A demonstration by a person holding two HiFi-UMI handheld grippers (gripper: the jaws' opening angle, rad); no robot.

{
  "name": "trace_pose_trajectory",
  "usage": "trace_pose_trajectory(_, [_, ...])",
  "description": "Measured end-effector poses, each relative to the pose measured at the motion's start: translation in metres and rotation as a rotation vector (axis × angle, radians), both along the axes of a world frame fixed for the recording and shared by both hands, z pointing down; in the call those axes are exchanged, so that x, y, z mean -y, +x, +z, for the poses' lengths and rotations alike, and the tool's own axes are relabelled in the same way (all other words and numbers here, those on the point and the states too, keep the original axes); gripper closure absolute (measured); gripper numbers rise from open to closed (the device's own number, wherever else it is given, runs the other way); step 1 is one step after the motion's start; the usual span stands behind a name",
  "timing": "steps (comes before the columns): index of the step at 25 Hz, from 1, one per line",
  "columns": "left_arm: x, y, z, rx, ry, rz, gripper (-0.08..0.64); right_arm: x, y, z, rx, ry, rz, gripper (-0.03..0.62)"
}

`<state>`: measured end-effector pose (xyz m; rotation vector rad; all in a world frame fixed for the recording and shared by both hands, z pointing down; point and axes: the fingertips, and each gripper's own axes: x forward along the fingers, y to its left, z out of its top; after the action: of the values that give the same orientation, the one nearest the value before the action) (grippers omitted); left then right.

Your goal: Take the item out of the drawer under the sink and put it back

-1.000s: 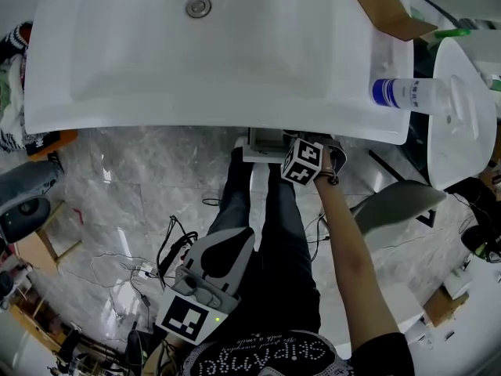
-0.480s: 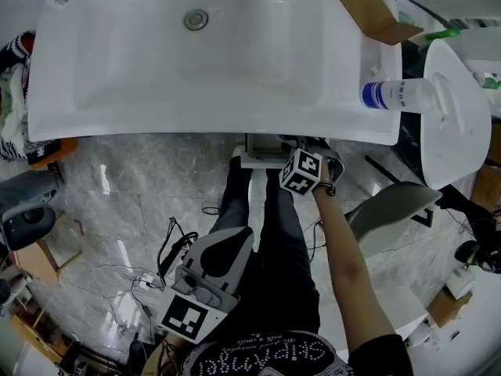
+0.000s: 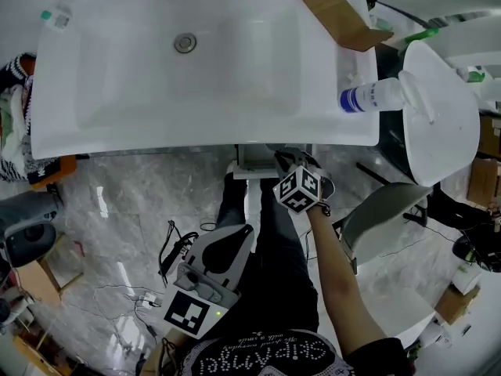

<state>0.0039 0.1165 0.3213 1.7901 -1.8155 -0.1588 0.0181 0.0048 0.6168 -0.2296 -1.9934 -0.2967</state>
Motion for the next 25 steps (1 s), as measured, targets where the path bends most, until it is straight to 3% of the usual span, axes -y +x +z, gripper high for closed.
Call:
trace_pose_trajectory(10, [0.018,-0.007,-0.015,0.054,0.084,0.005,0.560,-0.004,0.004,-0.080,0.300,-0.181,0.399,0.575])
trace_pose_trajectory(17, [0.026,0.014,-0.042,0.155,0.145,0.057,0.560,-0.010,0.024,-0.145,0.448,-0.160,0.409,0.575])
trace_pose_trajectory(25, [0.036,0.027,-0.053,0.218,0.159,-0.003,0.560,-0.009,0.054,-0.211,0.618,-0.198,0.462,0.575])
